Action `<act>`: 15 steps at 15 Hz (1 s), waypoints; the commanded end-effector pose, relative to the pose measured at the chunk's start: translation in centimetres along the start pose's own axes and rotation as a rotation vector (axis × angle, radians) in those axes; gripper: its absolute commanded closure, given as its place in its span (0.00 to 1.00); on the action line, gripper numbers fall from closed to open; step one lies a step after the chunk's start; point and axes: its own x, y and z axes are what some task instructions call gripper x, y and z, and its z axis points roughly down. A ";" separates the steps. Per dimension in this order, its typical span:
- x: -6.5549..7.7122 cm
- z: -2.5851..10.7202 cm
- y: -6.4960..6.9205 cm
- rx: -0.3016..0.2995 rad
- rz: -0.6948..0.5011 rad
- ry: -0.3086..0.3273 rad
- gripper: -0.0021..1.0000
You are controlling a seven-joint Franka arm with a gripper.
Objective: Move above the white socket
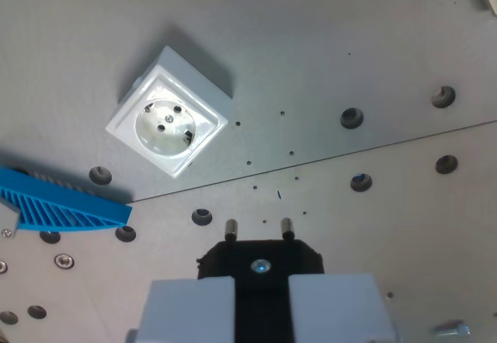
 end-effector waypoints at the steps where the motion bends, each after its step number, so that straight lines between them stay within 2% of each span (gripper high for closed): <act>1: 0.0 0.0 0.0 0.000 0.000 0.001 1.00; 8: 0.0 0.1 0.0 0.000 -0.020 0.000 1.00; 15: -0.2 0.8 -0.3 0.003 -0.098 0.012 1.00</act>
